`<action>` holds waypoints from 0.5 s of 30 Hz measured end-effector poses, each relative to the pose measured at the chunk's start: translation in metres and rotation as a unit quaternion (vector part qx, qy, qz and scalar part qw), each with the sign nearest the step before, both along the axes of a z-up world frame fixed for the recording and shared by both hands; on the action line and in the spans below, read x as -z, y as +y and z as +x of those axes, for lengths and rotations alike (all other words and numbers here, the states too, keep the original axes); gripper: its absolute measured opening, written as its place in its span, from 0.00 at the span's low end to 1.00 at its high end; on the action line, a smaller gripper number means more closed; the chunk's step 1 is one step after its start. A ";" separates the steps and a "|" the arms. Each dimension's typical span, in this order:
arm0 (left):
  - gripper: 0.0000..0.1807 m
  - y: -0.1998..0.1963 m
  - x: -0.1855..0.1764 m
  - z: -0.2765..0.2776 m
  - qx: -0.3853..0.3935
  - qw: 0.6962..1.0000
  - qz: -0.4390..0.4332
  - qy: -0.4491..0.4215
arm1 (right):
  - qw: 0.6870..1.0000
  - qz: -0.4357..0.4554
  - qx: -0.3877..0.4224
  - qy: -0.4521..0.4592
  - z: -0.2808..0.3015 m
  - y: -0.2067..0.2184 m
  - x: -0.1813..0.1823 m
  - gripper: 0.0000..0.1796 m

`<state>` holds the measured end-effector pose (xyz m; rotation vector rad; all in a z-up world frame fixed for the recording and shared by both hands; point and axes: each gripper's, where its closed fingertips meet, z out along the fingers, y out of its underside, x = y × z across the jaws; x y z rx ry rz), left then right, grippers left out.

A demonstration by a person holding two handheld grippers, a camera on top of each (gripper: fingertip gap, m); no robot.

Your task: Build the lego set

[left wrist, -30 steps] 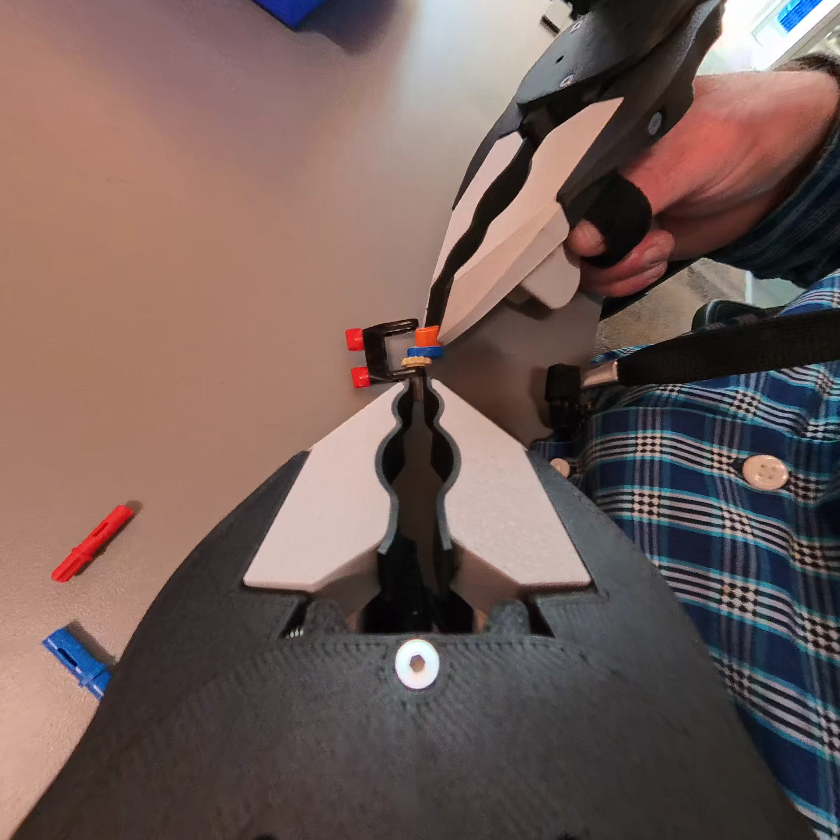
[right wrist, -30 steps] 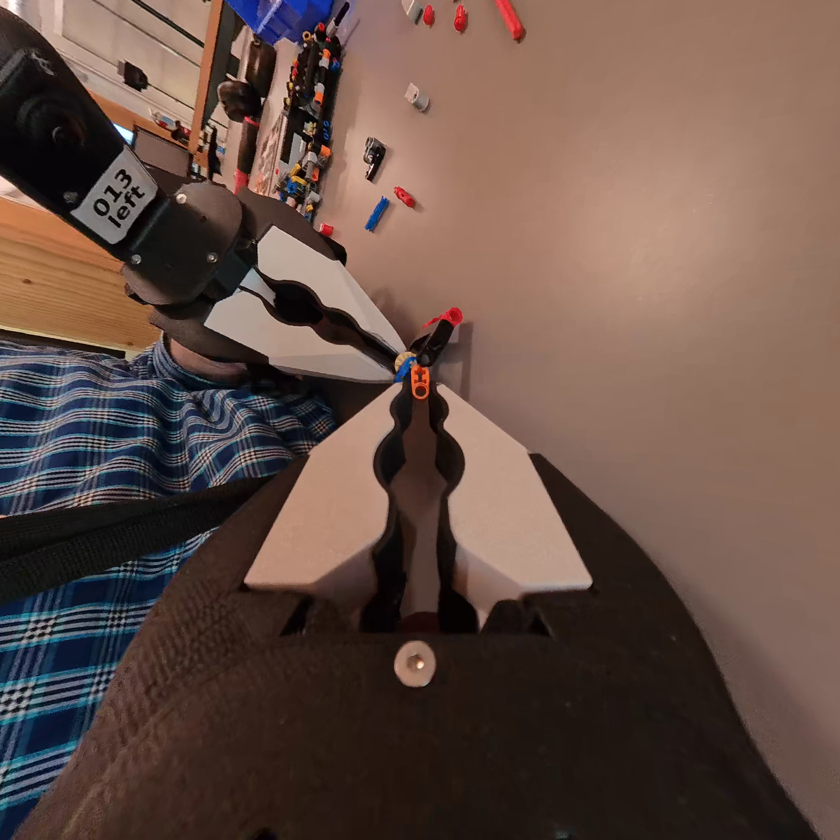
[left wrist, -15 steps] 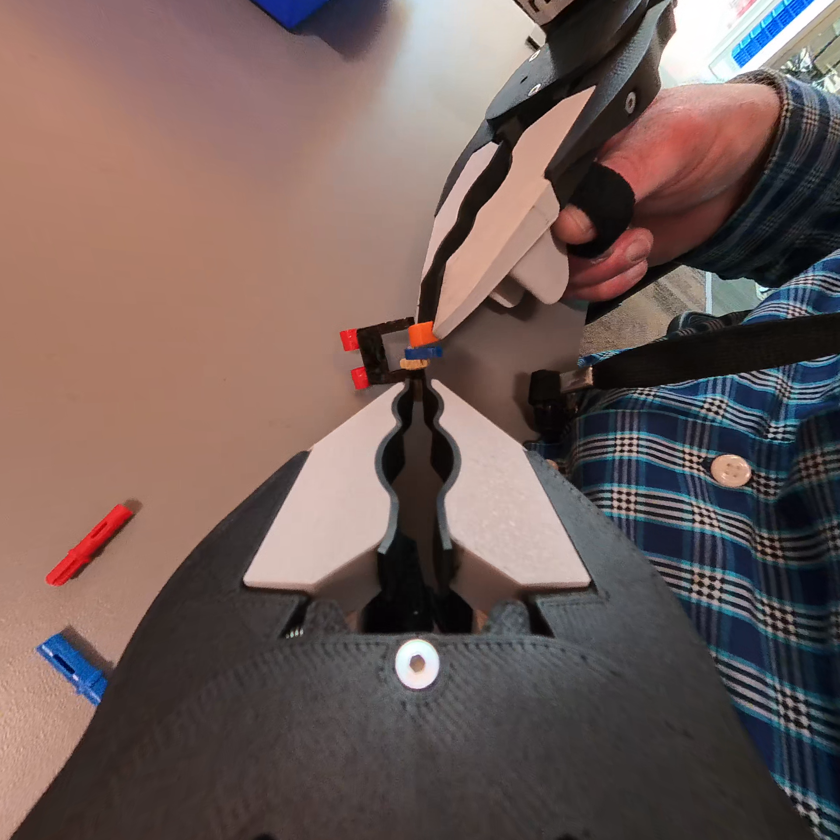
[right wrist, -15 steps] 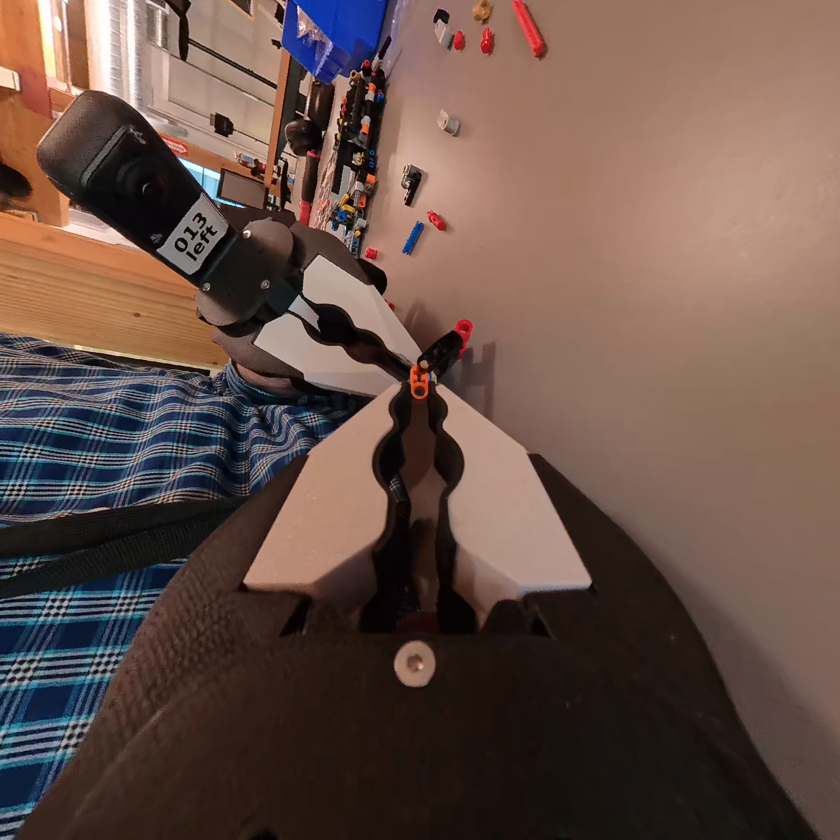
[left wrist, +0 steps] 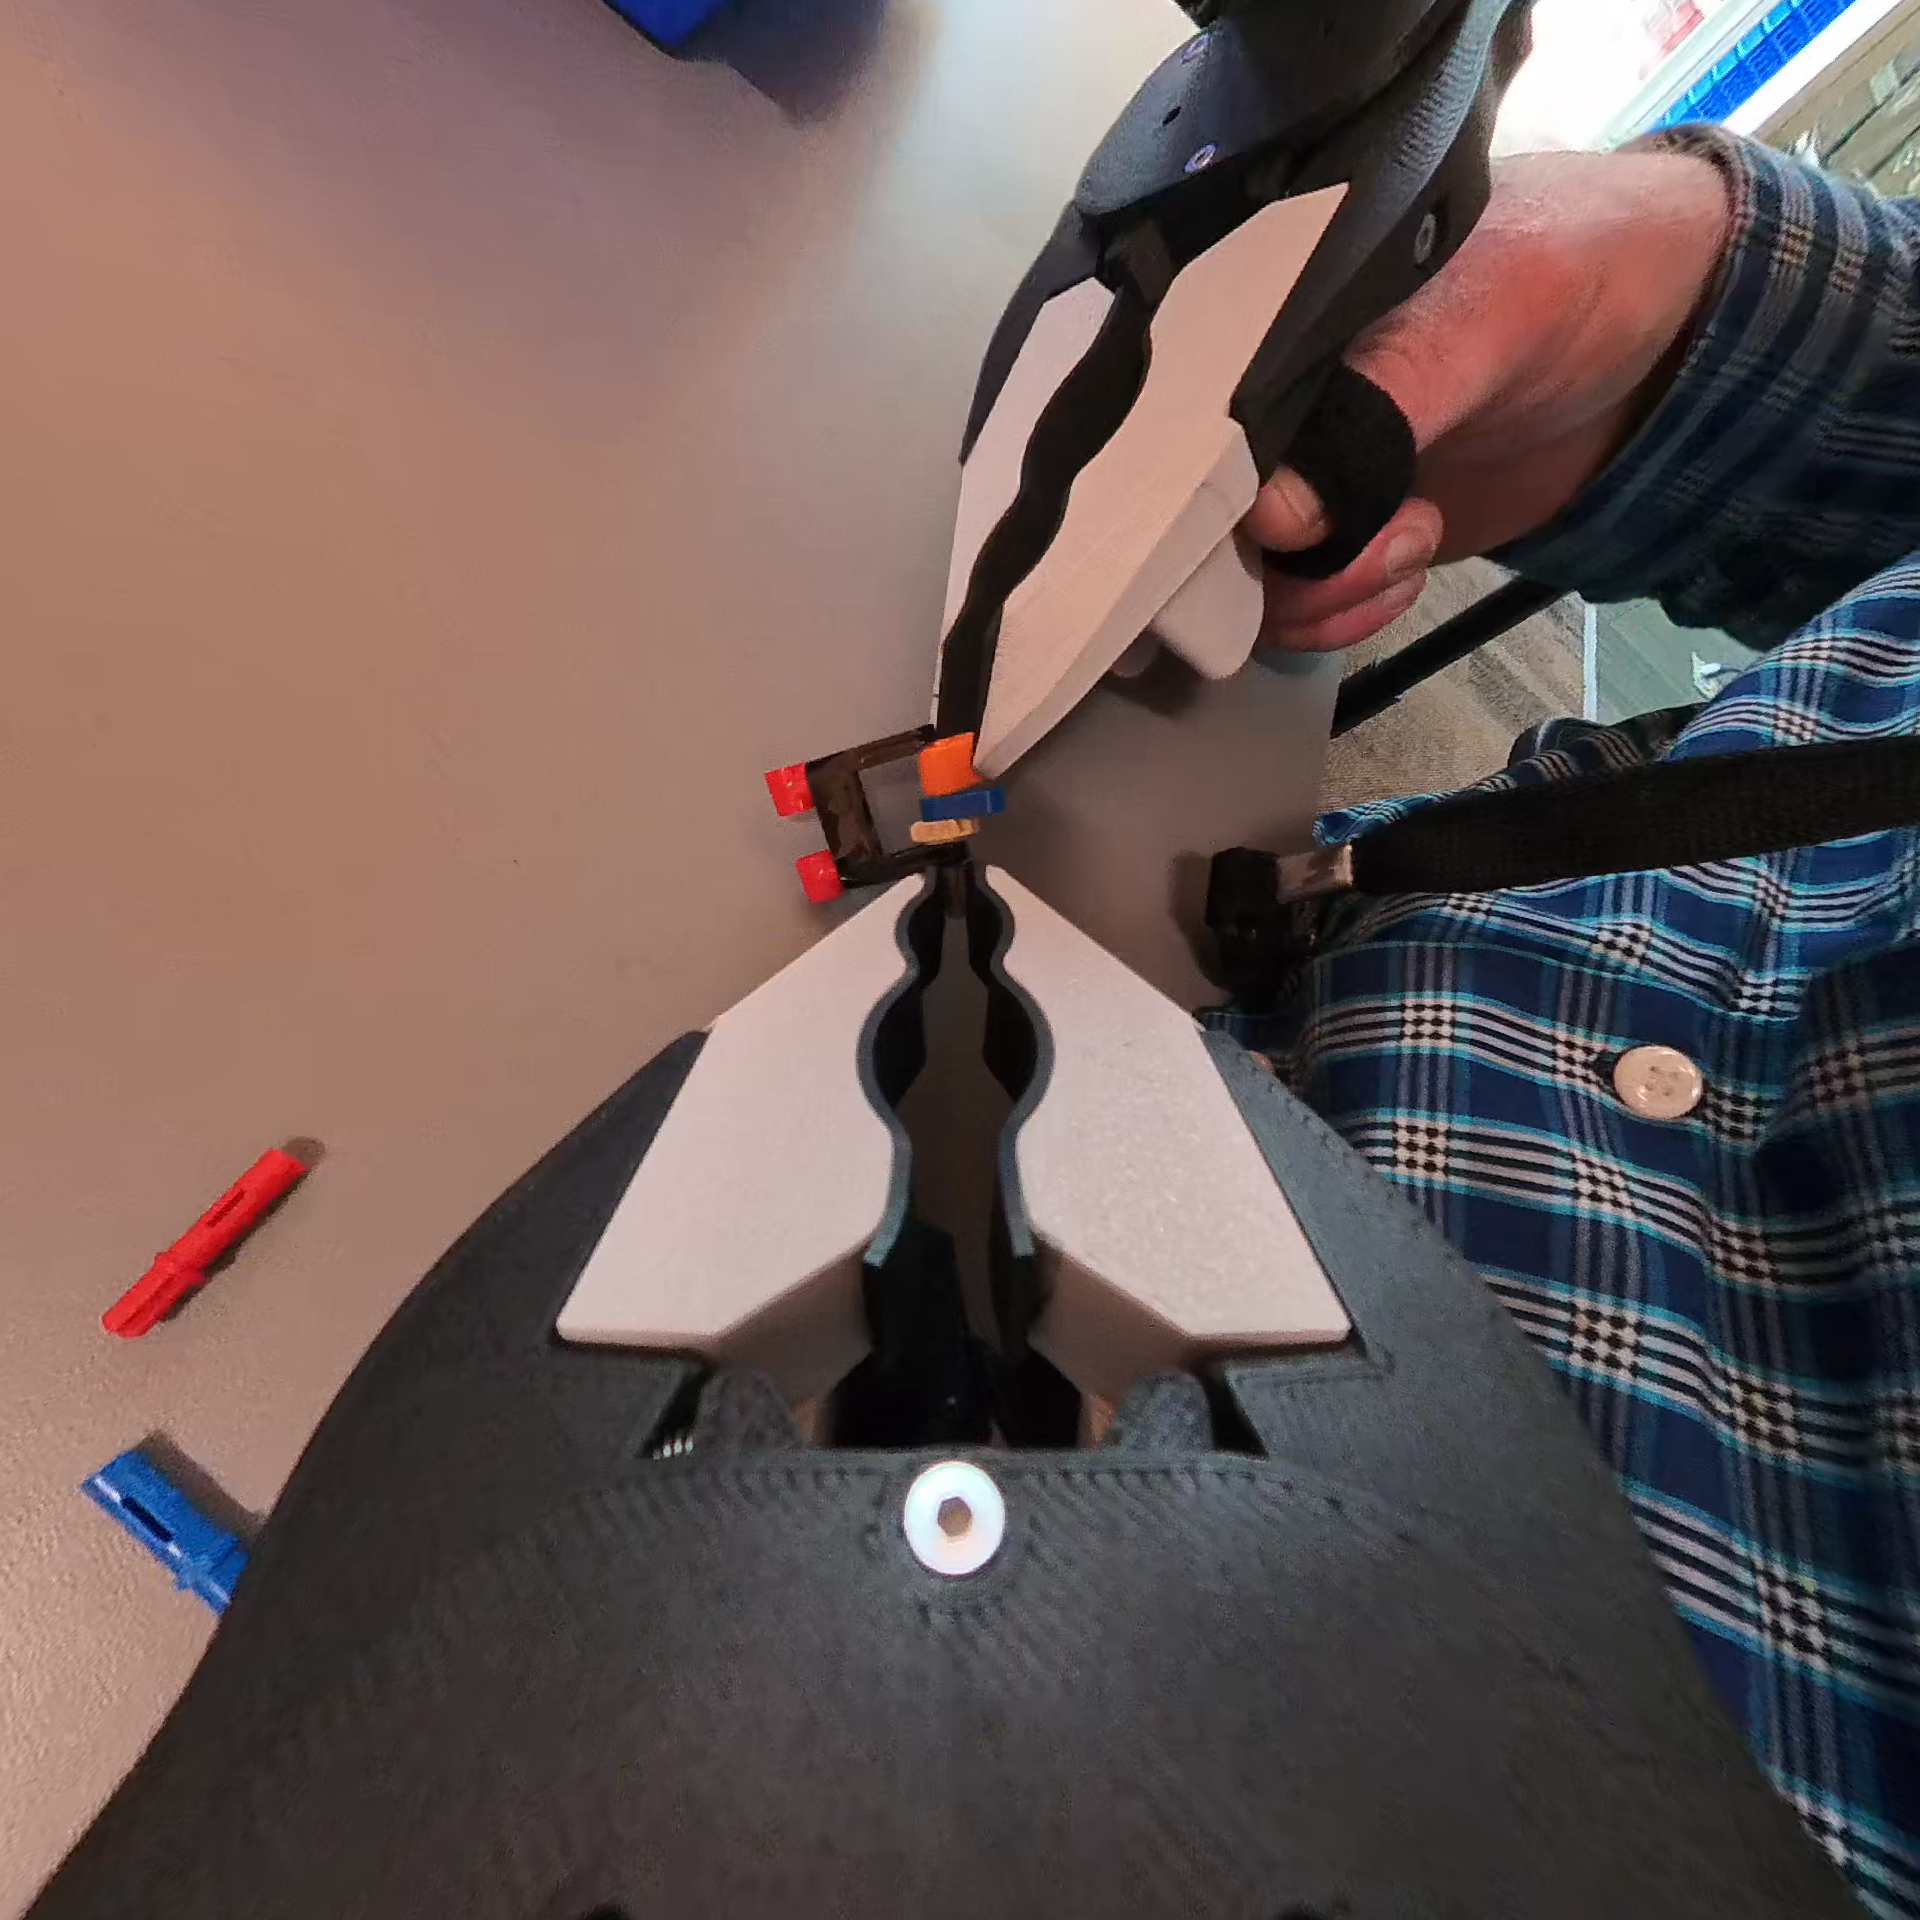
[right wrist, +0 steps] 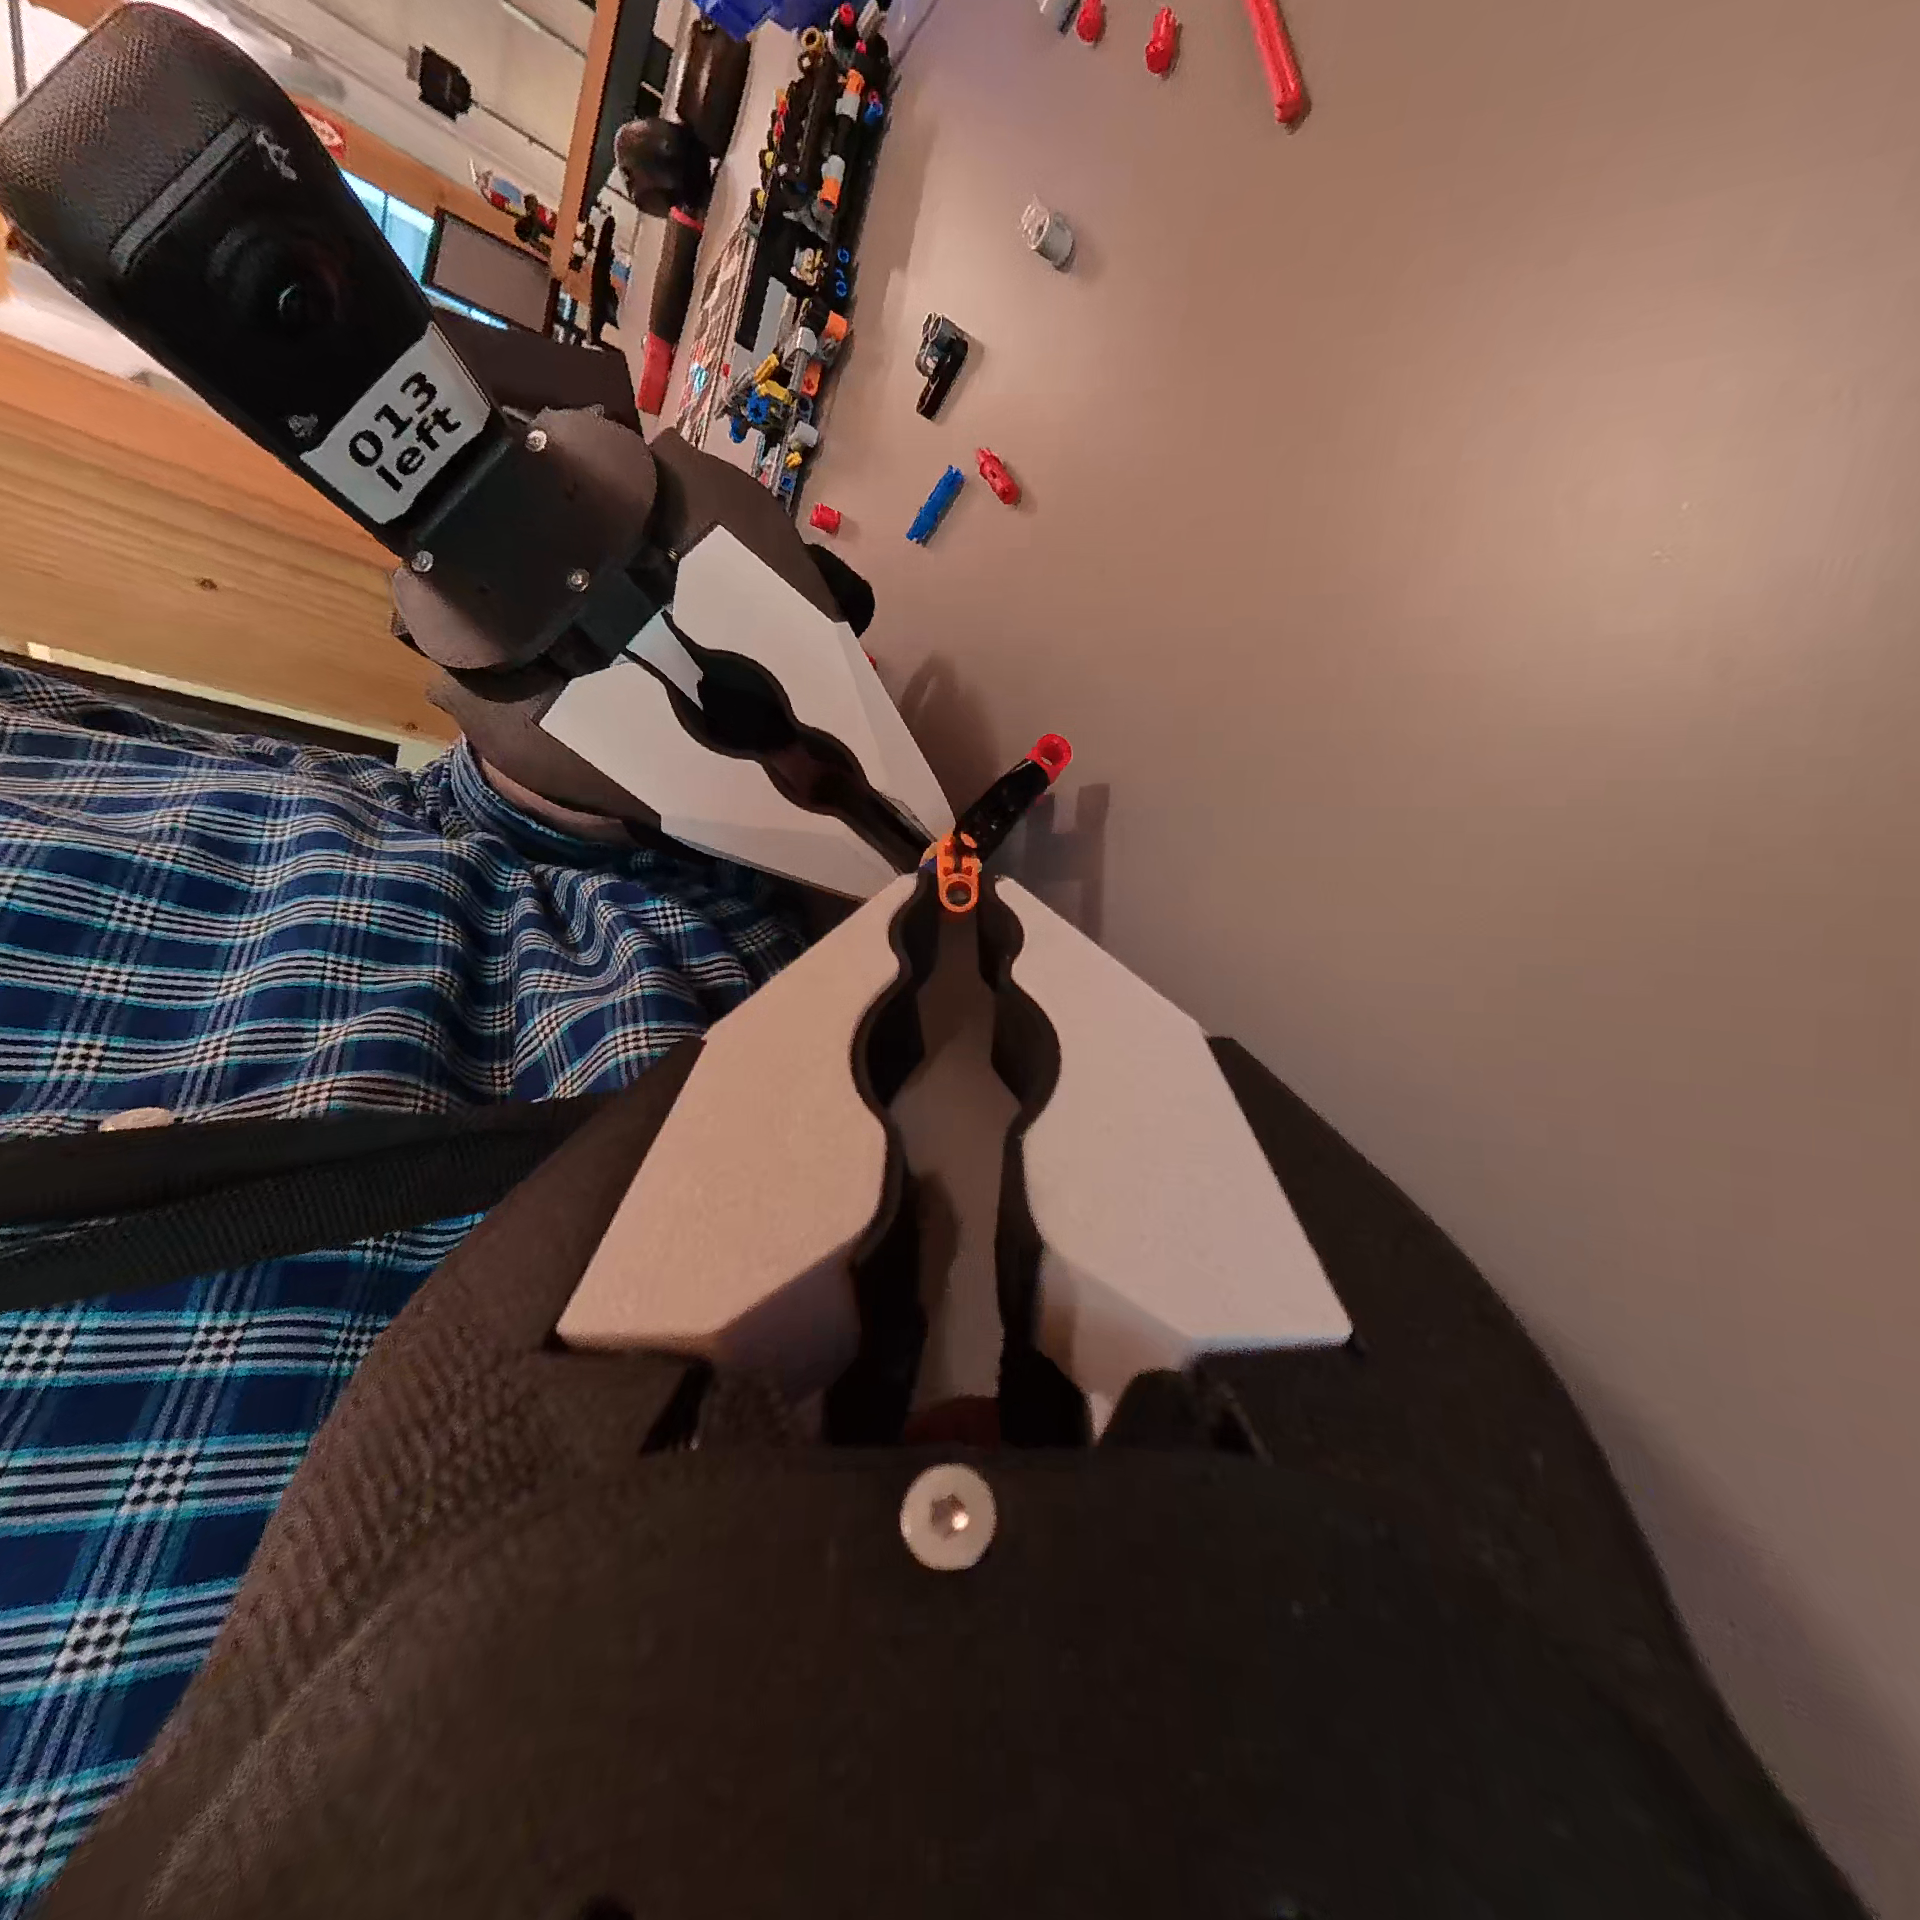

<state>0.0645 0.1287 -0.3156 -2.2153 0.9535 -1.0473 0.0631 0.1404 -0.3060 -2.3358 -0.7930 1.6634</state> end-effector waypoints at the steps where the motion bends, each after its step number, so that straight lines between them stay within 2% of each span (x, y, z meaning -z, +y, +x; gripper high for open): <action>1: 0.01 0.000 0.000 0.000 0.001 1.000 -0.001 -0.001 | 1.000 0.000 -0.005 0.001 0.000 0.000 0.000 0.02; 15: 0.01 -0.002 -0.009 -0.003 0.004 0.998 -0.035 -0.054 | 0.995 0.007 -0.097 0.034 -0.006 0.000 -0.011 0.02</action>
